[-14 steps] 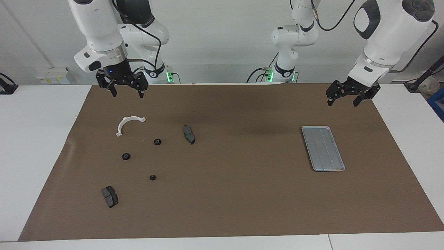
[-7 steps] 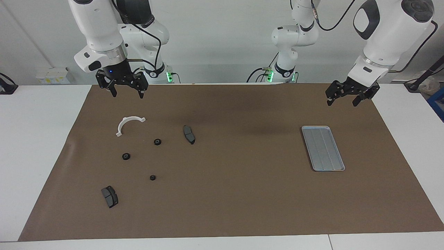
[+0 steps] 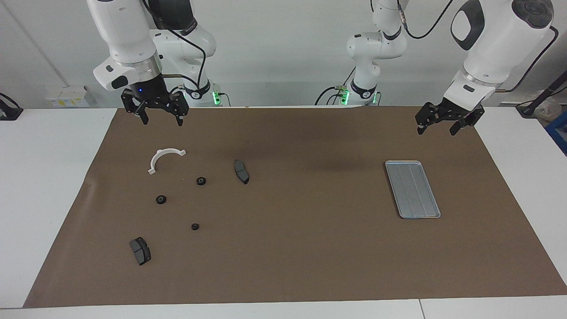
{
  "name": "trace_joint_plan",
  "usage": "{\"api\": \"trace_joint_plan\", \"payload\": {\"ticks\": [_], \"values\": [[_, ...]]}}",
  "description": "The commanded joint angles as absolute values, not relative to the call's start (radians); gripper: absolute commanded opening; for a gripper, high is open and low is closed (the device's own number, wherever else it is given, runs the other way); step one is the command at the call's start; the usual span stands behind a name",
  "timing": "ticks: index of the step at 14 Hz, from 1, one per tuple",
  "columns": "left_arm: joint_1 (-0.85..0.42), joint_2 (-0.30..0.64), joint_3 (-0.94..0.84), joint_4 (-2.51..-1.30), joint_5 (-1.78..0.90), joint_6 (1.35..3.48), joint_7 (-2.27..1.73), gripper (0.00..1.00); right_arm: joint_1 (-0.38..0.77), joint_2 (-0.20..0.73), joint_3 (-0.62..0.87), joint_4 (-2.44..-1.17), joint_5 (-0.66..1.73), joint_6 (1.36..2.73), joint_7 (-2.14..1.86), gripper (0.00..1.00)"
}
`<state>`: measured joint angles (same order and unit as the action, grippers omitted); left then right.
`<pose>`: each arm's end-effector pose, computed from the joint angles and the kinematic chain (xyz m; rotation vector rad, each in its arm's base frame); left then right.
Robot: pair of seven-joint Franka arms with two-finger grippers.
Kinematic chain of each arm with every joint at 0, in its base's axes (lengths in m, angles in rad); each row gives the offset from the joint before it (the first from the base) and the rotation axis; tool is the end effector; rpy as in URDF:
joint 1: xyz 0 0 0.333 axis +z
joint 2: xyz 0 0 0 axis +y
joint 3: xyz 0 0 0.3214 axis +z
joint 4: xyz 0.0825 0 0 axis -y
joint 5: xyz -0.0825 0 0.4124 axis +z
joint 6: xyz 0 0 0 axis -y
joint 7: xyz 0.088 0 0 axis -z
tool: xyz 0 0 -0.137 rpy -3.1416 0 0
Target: Place bearing gear from tray to pile
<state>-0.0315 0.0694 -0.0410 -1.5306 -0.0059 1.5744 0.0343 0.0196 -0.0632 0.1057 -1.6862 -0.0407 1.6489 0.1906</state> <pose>0.6021 -0.0438 0.5792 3.1286 -0.1670 -0.0403 0.5658 0.0675 0.5851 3.0970 -0.0972 0.0506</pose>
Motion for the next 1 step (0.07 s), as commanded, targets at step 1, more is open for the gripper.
{"api": "trace_joint_plan", "payload": {"ticks": [1], "values": [[-0.025,0.035,-0.043,-1.574,0.012,1.594,0.049,1.00,0.008,-0.043,0.110,-1.657,-0.012,1.631,0.178,1.00]]}}
